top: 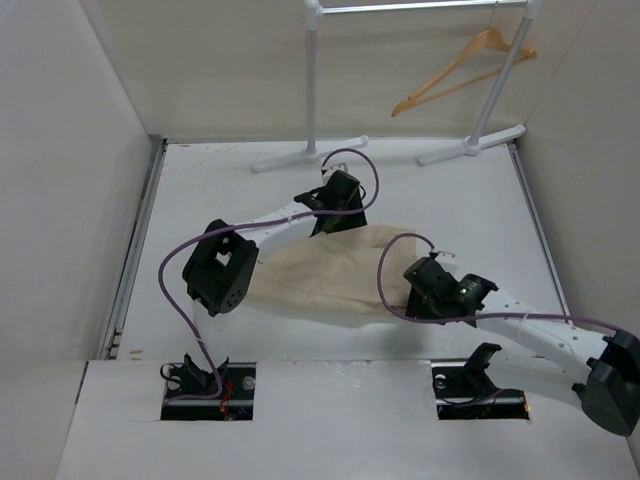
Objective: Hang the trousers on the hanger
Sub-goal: Fold the trousers at the center of the board.
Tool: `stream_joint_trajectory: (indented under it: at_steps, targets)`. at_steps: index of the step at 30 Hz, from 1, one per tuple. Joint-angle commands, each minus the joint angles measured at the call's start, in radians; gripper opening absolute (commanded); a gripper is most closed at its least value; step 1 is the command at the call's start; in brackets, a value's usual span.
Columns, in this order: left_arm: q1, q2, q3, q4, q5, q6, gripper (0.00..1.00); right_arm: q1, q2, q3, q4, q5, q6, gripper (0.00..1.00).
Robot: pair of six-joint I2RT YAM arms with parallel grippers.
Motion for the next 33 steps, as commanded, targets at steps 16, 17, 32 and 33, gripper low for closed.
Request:
stream_joint_trajectory:
  at_steps: [16, 17, 32, 33]
  targets:
    - [-0.182, 0.139, 0.384, -0.071, 0.177, 0.158, 0.60, -0.153, -0.142, 0.041, 0.213, -0.129, 0.001, 0.33]
    - [-0.187, 0.158, 0.389, -0.061, 0.210, 0.153, 0.60, -0.158, -0.119, 0.018, 0.239, -0.148, 0.009, 0.28]
    - [-0.116, 0.403, 0.480, 0.004, 0.177, 0.104, 0.57, -0.110, -0.229, -0.154, 0.060, -0.100, 0.288, 0.11]
    - [-0.109, 0.406, 0.481, 0.011, 0.177, 0.096, 0.57, -0.110, -0.237, -0.140, 0.052, -0.096, 0.279, 0.13]
